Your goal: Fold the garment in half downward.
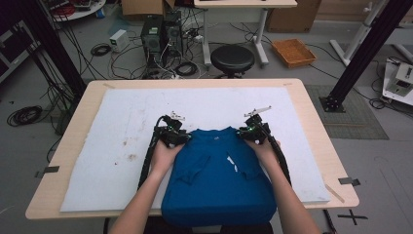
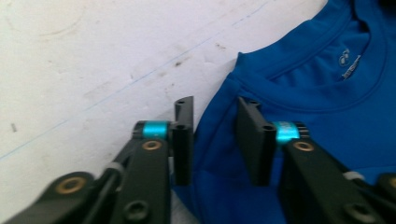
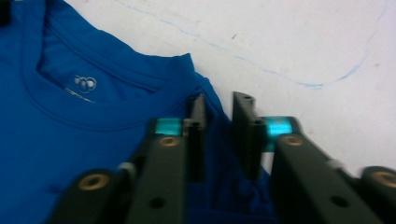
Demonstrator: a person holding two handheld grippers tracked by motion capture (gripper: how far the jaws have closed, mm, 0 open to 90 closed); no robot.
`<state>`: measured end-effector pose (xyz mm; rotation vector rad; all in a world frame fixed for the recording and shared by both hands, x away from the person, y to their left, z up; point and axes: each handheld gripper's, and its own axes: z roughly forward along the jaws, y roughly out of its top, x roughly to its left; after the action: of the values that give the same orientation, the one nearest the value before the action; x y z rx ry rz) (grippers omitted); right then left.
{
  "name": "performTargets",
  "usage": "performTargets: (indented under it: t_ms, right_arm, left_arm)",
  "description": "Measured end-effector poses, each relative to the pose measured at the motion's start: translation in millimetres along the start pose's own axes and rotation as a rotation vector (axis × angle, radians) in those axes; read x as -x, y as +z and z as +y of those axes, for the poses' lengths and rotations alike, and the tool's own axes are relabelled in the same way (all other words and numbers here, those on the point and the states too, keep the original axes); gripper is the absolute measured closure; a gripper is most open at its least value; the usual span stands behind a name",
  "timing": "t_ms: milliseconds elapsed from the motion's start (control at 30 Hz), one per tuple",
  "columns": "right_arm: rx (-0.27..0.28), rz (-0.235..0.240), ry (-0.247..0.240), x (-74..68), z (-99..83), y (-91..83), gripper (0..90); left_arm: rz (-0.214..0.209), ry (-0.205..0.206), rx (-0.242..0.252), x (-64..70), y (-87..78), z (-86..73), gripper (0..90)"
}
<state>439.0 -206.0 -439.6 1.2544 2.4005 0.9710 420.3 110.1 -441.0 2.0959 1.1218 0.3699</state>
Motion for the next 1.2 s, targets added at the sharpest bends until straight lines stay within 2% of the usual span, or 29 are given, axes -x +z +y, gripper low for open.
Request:
performTargets:
  t_ms: [33,67,167,300,400,433,467,567,633,700,767,800,833,900,933,967,1033,1067,1100,1133,1167,1200]
  right_arm:
    - [-0.002,0.012,-0.003,1.5,-0.1,-0.6,87.1]
    - [0.001,0.019,0.003,3.1,-0.2,-1.8,88.7]
    - [0.023,0.014,-0.005,2.4,0.8,-3.6,89.3]
    - [0.046,0.014,0.0,3.2,2.9,-4.4,89.4]
    - [0.078,0.014,0.019,9.7,9.9,-4.3,89.4]
    - [0.077,0.013,0.028,12.2,13.5,-3.5,89.4]
    - [0.079,0.013,0.03,14.3,16.7,-2.7,89.4]
    - [0.111,0.002,0.028,21.8,34.9,-2.7,89.4]
    - [0.142,-0.006,0.018,26.0,46.8,-6.1,89.4]
    - [0.17,-0.014,0.014,29.0,57.0,-10.6,89.4]
    - [0.182,-0.016,0.015,30.3,60.9,-13.9,89.4]
    - [0.205,-0.015,0.007,30.2,64.9,-22.4,89.4]
    - [0.221,-0.006,0.006,28.5,65.1,-28.5,89.4]
    - [0.239,0.002,0.0,23.3,62.7,-37.7,89.4]
    - [0.239,0.002,0.0,23.3,62.7,-37.7,89.4]
    - [0.26,0.001,-0.021,14.8,56.4,-49.5,89.3]
    - [0.252,-0.006,-0.046,4.9,49.2,-62.0,89.3]
    - [0.275,-0.012,-0.063,-1.2,44.0,-69.1,89.4]
    - [0.296,-0.004,-0.071,-6.8,38.3,-76.6,89.4]
    - [0.296,-0.004,-0.071,-6.8,38.3,-76.6,89.4]
    - [0.309,-0.008,-0.083,-18.0,25.8,-90.0,89.4]
    - [0.322,-0.008,-0.08,-24.5,16.2,-97.0,89.3]
  left_arm:
    - [-0.012,0.0,-0.001,-0.9,-0.5,-0.4,78.9]
    - [-0.03,-0.008,0.0,-1.4,-0.5,-0.7,85.8]
    - [-0.019,0.023,0.006,0.7,0.3,0.3,87.0]
    - [-0.016,0.018,0.024,-2.8,1.1,2.2,87.6]
    - [-0.022,0.003,0.044,-9.7,3.6,8.4,87.7]
    - [-0.028,-0.008,0.05,-13.1,4.7,12.3,87.7]
    - [-0.014,0.005,0.064,-19.5,6.4,24.0,87.7]
    - [-0.004,0.021,0.095,-29.1,6.6,42.7,87.6]
    - [-0.002,0.026,0.103,-32.0,5.8,47.1,87.6]
    - [0.009,0.037,0.133,-37.7,2.2,57.5,87.6]
    - [0.004,0.044,0.167,-40.9,-6.1,65.3,87.6]
    - [-0.009,0.055,0.193,-39.4,-15.5,67.7,87.6]
    - [-0.009,0.055,0.193,-39.4,-15.5,67.7,87.6]
    - [-0.021,0.094,0.203,-31.1,-30.8,65.5,87.6]
    - [-0.021,0.094,0.203,-31.1,-30.8,65.5,87.6]
    - [-0.033,0.118,0.226,-22.2,-42.9,60.5,87.6]
    - [-0.041,0.129,0.235,-18.5,-47.8,58.0,87.6]
    - [-0.048,0.173,0.254,-7.5,-61.7,49.7,87.6]
    - [-0.048,0.173,0.254,-7.5,-61.7,49.7,87.6]
    - [-0.051,0.188,0.262,-1.8,-68.3,44.5,87.6]
    - [-0.054,0.201,0.271,3.8,-74.7,38.5,87.6]
    - [-0.063,0.223,0.285,13.8,-86.0,26.1,87.5]
